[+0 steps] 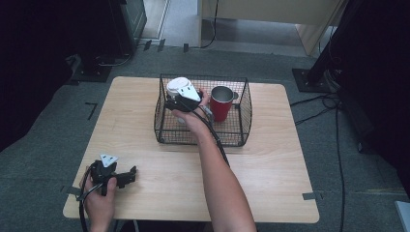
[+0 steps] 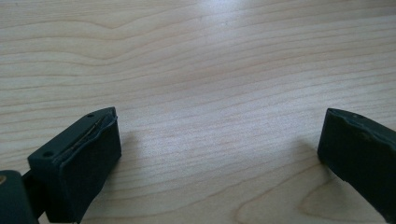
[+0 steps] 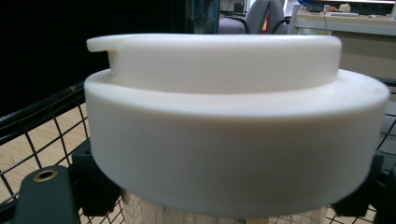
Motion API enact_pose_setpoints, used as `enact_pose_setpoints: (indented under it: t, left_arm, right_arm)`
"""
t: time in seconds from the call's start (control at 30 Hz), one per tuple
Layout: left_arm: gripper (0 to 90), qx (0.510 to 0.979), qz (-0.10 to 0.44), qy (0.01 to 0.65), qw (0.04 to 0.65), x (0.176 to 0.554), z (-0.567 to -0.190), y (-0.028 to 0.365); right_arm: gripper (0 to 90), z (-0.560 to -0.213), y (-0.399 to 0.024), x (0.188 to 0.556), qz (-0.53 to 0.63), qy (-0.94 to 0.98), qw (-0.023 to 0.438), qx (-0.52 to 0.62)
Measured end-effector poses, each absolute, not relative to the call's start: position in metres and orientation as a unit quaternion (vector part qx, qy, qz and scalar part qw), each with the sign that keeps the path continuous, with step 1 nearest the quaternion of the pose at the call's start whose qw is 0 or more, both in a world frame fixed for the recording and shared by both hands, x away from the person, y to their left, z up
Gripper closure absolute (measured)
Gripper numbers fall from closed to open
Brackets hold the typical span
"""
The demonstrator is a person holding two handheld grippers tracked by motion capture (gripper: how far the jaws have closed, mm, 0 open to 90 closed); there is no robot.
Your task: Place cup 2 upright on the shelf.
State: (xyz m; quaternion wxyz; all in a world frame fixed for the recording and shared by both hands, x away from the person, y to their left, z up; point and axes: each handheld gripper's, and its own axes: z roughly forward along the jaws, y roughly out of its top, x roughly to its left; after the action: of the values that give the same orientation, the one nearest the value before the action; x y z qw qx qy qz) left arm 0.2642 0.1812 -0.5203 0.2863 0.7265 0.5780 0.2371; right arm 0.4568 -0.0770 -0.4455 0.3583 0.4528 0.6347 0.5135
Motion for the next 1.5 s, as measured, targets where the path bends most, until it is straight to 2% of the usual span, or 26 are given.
enact_pose_setpoints:
  t: [0.47,0.63,0.73,1.5]
  left_arm:
    - [0.0,0.727,0.237,0.578,0.286,0.264,-0.52,0.181]
    - [0.0,0.726,0.237,0.578,0.286,0.264,-0.52,0.181]
    - [0.0,0.726,0.237,0.579,0.286,0.264,-0.52,0.181]
    - [0.0,0.725,0.237,0.579,0.287,0.264,-0.52,0.181]
  right_arm:
    - [13.7,-0.443,-0.081,0.451,0.502,0.658,0.345,0.443]
    - [3.3,-0.441,-0.084,0.45,0.504,0.66,0.34,0.442]
    - [1.2,-0.439,-0.086,0.448,0.509,0.66,0.336,0.439]
    - [0.0,-0.417,-0.096,0.431,0.54,0.648,0.349,0.408]
